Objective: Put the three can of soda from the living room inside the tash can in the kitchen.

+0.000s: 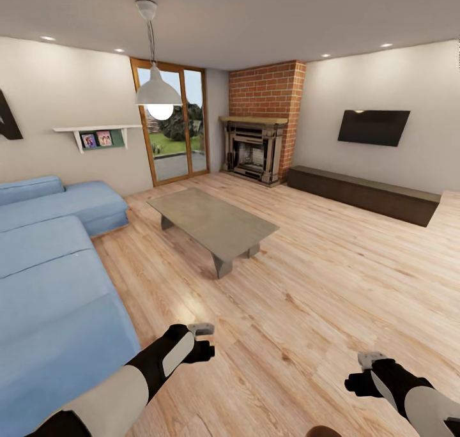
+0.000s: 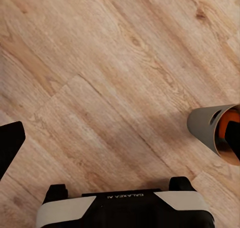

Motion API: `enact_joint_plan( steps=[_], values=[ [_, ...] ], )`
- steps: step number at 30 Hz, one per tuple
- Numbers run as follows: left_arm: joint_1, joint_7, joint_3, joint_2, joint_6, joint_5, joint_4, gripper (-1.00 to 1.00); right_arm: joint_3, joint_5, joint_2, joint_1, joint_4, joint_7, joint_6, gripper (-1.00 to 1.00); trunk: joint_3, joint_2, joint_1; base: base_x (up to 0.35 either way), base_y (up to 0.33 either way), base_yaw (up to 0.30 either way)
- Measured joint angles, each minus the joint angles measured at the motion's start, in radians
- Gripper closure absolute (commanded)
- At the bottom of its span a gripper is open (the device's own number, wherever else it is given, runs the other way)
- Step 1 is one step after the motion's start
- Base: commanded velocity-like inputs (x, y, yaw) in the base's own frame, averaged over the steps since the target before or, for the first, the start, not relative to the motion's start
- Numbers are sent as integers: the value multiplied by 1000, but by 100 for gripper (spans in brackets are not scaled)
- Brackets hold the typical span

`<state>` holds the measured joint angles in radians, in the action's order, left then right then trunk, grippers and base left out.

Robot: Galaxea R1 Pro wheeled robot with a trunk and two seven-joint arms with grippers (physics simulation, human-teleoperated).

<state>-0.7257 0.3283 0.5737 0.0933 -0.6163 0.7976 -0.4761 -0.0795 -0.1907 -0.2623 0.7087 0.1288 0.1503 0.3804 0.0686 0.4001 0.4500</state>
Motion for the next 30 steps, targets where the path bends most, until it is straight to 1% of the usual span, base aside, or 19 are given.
enact_joint_plan(
  steps=[8,12,15,16,17,19,20,21,22,26,28,29,30],
  values=[
    [2,-1,-1,0,-1,2,7,-100,0,0,0,-1,0,-1,1,-100,-13,0,0,0,0,0],
    [12,-1,-2,-1,-1,4,8,-100,-1,0,-2,-1,-1,-1,1,-100,-19,0,0,0,0,0],
    [30,-1,-2,-2,0,4,8,-100,-5,0,-7,-12,0,-1,1,-100,-24,0,0,0,0,0],
    [37,-1,-3,-2,1,4,8,-100,-15,0,-8,-29,3,-1,0,-100,-25,0,0,0,0,0],
    [43,-1,-3,-3,3,5,9,-100,-36,-1,-9,-46,7,-1,0,-100,-27,0,0,0,0,0],
    [50,-1,-3,-3,14,4,13,-100,-63,-2,-10,-60,10,-2,0,-100,-30,0,0,0,0,0],
    [59,-1,-3,-3,30,2,21,-100,-87,-3,-11,-70,12,-2,-7,-100,-32,0,0,0,0,0],
    [63,-1,-2,-3,39,1,27,-100,-97,-3,-12,-76,12,-2,-15,-100,-33,0,0,0,0,0],
    [68,-3,-2,-3,52,-1,45,-100,-110,-4,-12,-88,13,-3,-40,-100,-35,0,0,0,0,0],
    [75,-15,-1,-3,82,-2,97,-100,-127,-3,-13,-117,13,-7,-97,-100,-41,0,0,0,0,0],
    [77,-23,0,-3,97,-3,115,-100,-130,-3,-14,-127,13,-8,-108,-100,-45,0,0,0,0,0],
    [78,-40,0,-3,121,-4,143,-100,-133,-3,-16,-144,13,-8,-118,-100,-46,0,0,0,0,0],
    [79,-47,0,-3,129,-4,155,-100,-134,-3,-17,-150,13,-8,-122,-100,-48,0,0,0,0,0]
  ],
)
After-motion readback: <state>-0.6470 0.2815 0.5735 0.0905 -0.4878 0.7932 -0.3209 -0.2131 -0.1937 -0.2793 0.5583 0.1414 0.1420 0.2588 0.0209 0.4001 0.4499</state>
